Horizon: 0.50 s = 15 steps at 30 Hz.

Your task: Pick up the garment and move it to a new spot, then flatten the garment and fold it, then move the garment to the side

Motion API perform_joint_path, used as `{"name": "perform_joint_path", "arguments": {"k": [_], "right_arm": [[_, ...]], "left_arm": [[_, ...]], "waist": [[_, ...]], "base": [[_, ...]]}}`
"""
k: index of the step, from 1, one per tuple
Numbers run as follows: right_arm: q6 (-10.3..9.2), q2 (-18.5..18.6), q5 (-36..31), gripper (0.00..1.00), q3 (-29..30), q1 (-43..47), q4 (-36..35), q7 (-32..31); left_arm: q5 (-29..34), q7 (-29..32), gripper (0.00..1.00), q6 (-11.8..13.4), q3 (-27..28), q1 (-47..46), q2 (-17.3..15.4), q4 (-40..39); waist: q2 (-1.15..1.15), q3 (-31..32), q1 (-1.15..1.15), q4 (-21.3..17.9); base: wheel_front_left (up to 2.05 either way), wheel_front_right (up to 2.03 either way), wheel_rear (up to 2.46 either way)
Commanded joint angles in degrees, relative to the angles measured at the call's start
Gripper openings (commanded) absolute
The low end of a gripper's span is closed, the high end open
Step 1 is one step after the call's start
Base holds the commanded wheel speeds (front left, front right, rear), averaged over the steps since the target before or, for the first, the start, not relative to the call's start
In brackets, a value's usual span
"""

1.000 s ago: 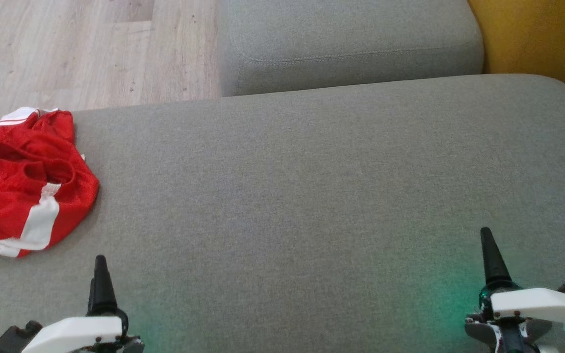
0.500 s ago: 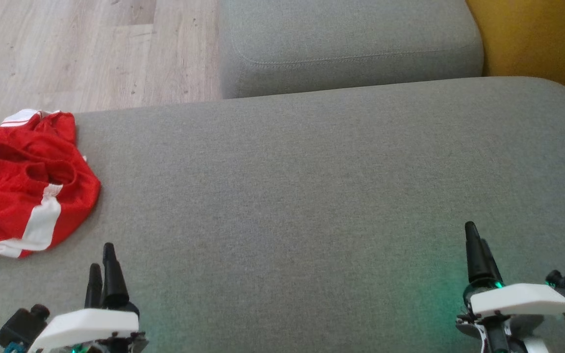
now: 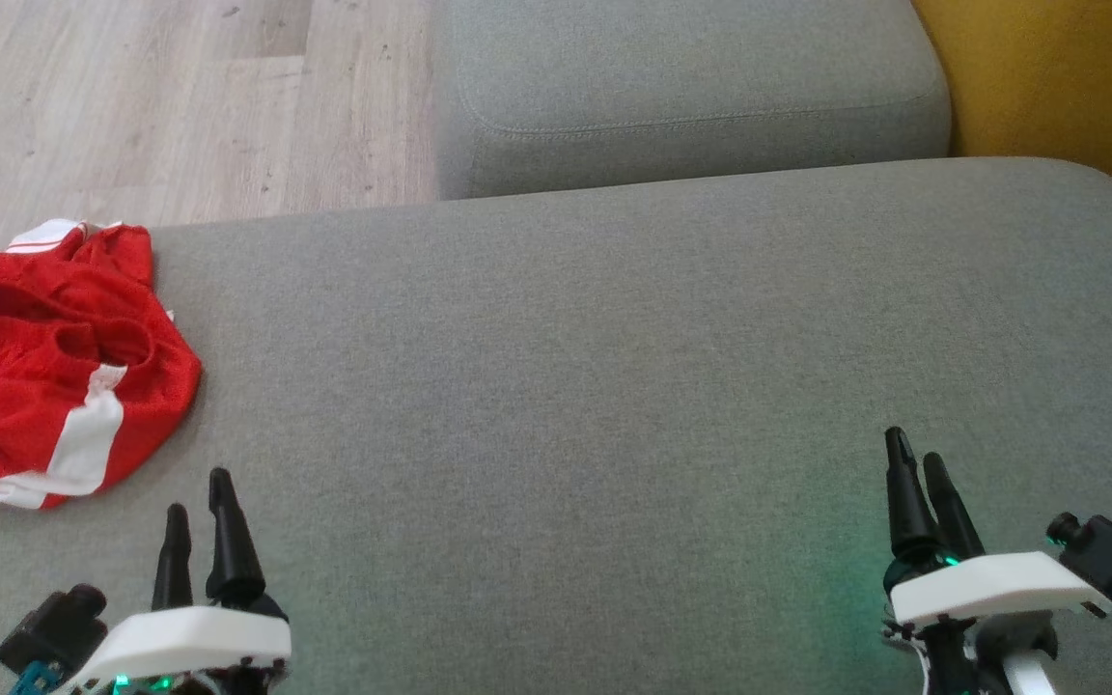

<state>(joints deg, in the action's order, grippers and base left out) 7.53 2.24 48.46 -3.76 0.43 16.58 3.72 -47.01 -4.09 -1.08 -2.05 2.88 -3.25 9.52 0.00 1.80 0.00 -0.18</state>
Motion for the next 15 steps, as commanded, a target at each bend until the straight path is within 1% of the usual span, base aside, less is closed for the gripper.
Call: {"name": "perform_joint_path", "arguments": {"k": [1,15], "right_arm": [[-0.02,0.37,-2.09,1.00,-1.28,-3.67,-2.45,0.99],[-0.03,0.43,-11.83,1.00,-3.65,-3.75,-3.24,3.35]], "left_arm": [[2.21,-0.69,1.00,0.34,0.40,-1.40,-1.05,-2.59],[12.22,-3.04,1.00,2.21,-1.32,-0.50,-1.81,-4.47]], "waist": [[0.00,0.07,0.00,-0.01],[0.00,1.11,0.00,-0.11]], "base": [[0.00,0.00,0.00],[0.00,0.00,0.00]]}}
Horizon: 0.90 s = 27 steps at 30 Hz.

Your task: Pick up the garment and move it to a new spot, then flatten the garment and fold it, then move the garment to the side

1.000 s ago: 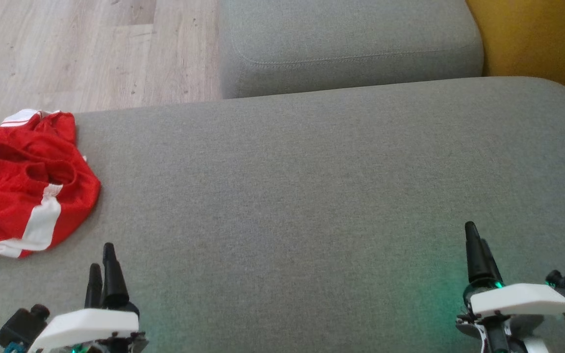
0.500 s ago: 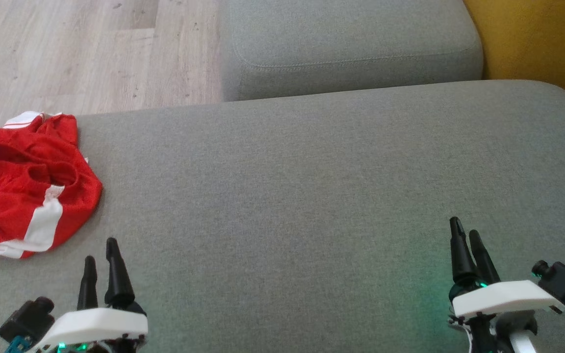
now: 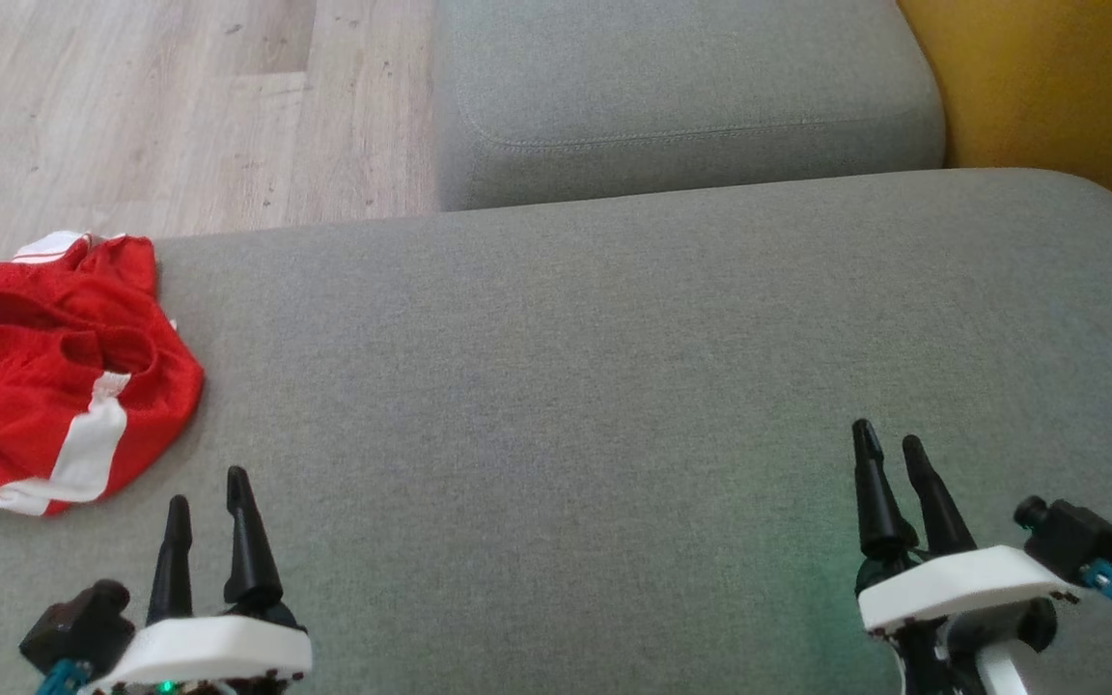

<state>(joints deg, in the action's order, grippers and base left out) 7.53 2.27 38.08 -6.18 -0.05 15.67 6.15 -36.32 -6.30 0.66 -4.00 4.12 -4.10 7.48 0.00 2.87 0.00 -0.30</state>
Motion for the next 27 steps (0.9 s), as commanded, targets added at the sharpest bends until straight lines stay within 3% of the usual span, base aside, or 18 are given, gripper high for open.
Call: {"name": "perform_joint_path", "arguments": {"k": [1,27], "right_arm": [[-0.03,0.40,-2.16,1.00,-1.39,-3.28,-2.37,1.10],[-0.04,0.52,-18.98,1.00,-3.52,-3.51,-0.47,5.49]], "left_arm": [[2.24,-1.00,1.00,0.61,0.54,-1.67,-0.99,-2.50],[20.84,-5.36,1.00,3.50,-1.41,-0.43,-1.70,-4.39]], "waist": [[0.00,0.12,0.00,0.02],[0.00,1.32,0.00,0.43]], "base": [[0.00,0.00,0.00],[0.00,0.00,0.00]]}}
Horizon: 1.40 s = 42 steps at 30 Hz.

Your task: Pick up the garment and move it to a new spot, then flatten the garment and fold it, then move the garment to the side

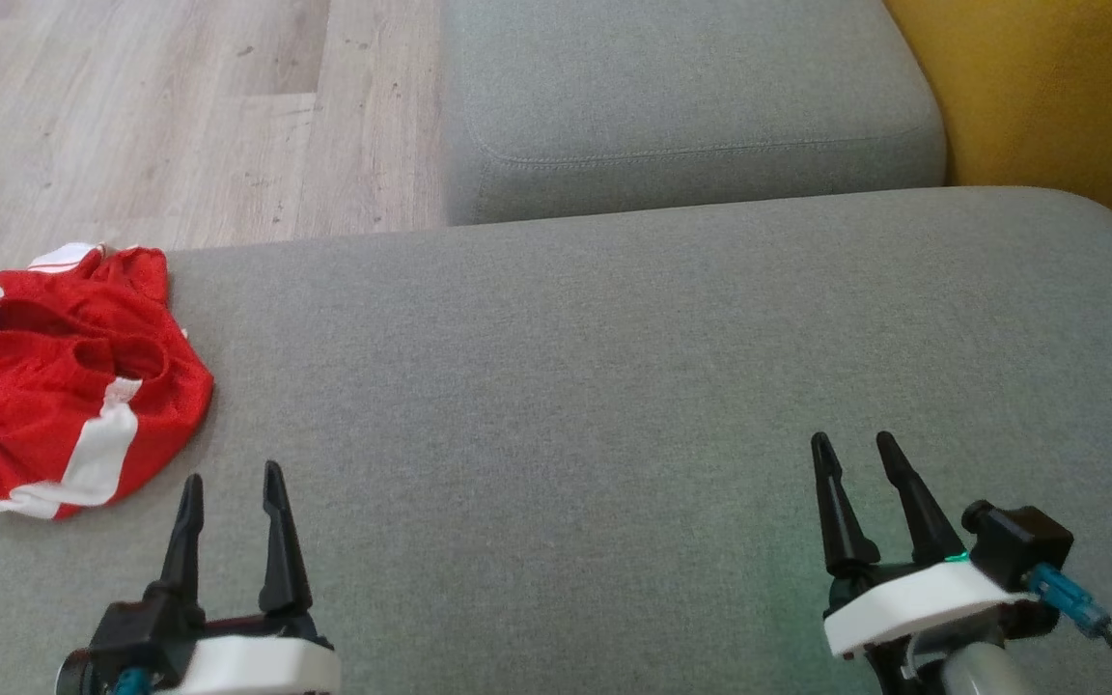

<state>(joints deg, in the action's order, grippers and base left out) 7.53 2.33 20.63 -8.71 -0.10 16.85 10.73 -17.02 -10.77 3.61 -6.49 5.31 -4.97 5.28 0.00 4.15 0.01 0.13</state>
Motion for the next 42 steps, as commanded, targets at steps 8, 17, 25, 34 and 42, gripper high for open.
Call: {"name": "perform_joint_path", "arguments": {"k": [8,17,25,34,42], "right_arm": [[-0.04,0.49,-6.43,1.00,-0.39,-3.77,-0.40,2.26],[-0.04,0.53,-12.42,1.00,-0.78,-4.15,0.26,3.78],[-0.04,0.54,-13.98,1.00,-0.38,-3.99,0.44,4.27],[-0.04,0.54,-13.76,1.00,-0.25,-3.94,0.72,4.27],[-0.04,0.54,-14.05,1.00,0.07,-3.68,1.07,4.27]], "left_arm": [[5.82,-2.23,1.00,-0.28,1.17,-1.20,-0.58,-0.77],[11.77,-3.74,1.00,-0.79,1.81,-1.07,0.01,0.67],[13.67,-4.23,1.00,-1.48,2.45,-1.01,0.58,2.46],[13.16,-4.23,1.00,-2.30,3.39,-1.14,1.08,4.25],[13.15,-4.23,1.00,-2.56,4.00,-1.35,1.50,5.60]], "waist": [[0.00,0.27,-0.01,-0.10],[0.00,0.74,-0.01,-0.24],[0.00,1.10,-0.01,-0.10],[0.00,1.09,-0.01,-0.09],[0.00,1.33,-0.01,0.59]], "base": [[0.00,0.00,0.00],[0.00,0.00,0.00],[0.00,0.00,0.00],[0.00,0.00,0.00],[0.00,0.00,0.00]]}}
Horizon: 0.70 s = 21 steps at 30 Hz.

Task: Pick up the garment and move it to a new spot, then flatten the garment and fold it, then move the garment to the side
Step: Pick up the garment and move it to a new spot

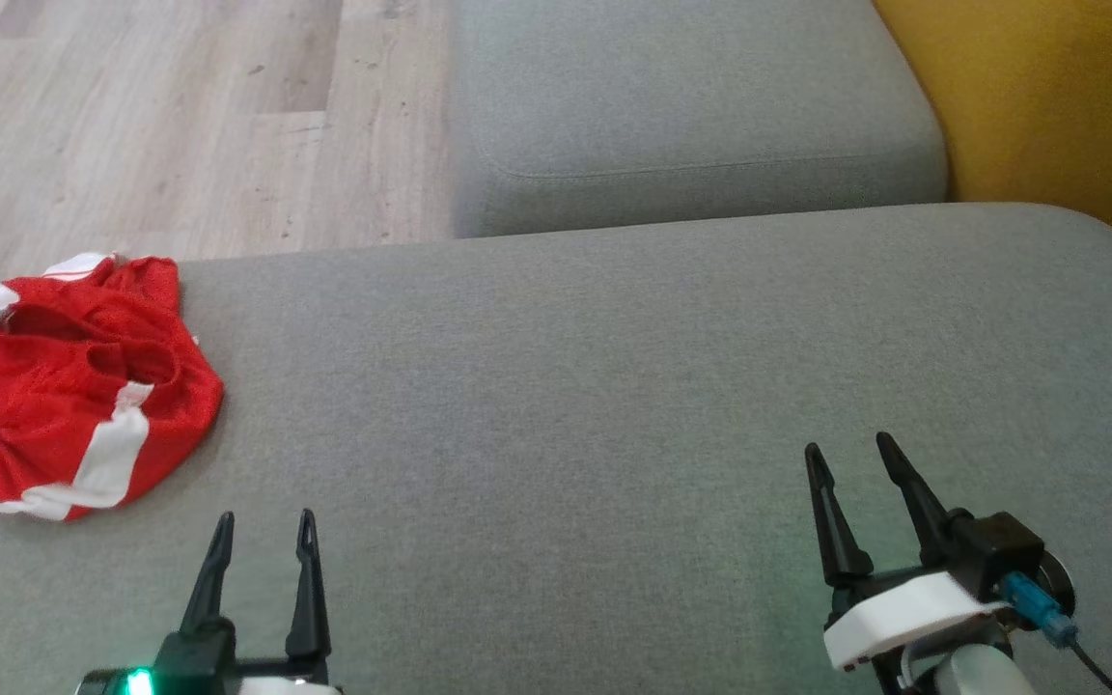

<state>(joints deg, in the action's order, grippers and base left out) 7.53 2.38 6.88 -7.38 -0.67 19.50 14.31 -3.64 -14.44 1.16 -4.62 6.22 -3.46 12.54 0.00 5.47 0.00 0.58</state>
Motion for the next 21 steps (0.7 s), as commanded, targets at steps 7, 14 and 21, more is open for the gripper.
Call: {"name": "perform_joint_path", "arguments": {"k": [7,14,21], "right_arm": [[-0.04,0.50,-0.49,1.00,-1.27,-2.42,-1.52,0.69],[-0.04,0.50,0.15,1.00,-2.53,-1.40,-1.58,0.69],[-0.04,0.50,1.14,1.00,-3.91,-0.32,-1.60,0.69]], "left_arm": [[-0.41,-0.56,1.00,1.01,3.54,-1.62,0.23,-1.21],[-0.72,-0.56,1.00,0.79,5.52,-0.26,0.32,-1.76],[-0.15,-0.56,1.00,0.30,7.16,1.27,0.27,-2.31]], "waist": [[0.00,0.33,0.00,3.63],[0.00,1.07,0.00,9.94],[0.00,2.04,0.00,16.76]], "base": [[0.00,0.00,0.00],[0.00,0.00,0.00],[0.00,0.00,0.00]]}}
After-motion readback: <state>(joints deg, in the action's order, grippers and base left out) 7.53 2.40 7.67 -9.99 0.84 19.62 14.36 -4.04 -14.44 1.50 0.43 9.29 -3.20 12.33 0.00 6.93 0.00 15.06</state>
